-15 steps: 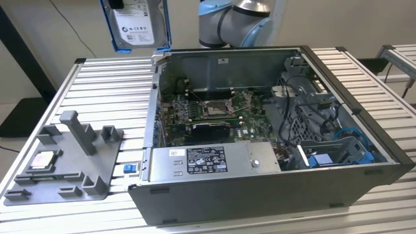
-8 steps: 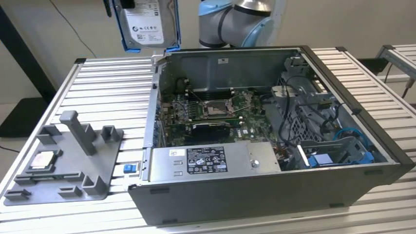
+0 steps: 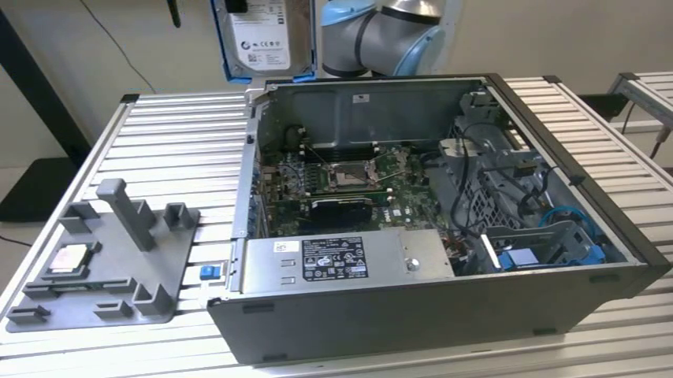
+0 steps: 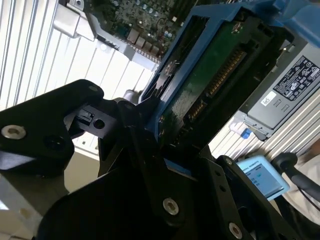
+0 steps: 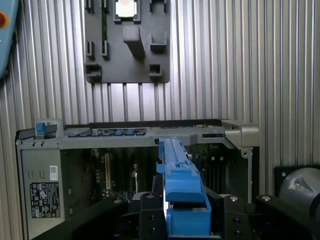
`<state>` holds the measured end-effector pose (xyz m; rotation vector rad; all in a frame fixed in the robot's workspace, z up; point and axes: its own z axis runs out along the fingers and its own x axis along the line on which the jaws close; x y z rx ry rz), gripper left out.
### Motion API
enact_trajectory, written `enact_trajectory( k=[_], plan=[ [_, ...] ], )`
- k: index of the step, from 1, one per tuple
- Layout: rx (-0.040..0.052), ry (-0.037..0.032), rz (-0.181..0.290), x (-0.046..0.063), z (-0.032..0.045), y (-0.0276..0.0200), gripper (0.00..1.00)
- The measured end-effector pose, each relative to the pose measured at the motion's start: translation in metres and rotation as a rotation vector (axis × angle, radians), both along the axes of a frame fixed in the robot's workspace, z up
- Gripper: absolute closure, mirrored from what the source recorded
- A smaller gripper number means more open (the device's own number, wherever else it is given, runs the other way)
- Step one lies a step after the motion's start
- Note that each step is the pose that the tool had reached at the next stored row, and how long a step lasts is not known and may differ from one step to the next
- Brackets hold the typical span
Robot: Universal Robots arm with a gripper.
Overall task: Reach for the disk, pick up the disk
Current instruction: 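Pick up the disk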
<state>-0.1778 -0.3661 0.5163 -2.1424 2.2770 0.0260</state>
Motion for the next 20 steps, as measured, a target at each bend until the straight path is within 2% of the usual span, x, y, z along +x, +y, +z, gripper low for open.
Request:
enact_trajectory(
  k=[20],
  plan=[
    [-0.0001, 0.0000, 0.000, 0.063, 0.0000, 0.0000, 1.00]
  ],
)
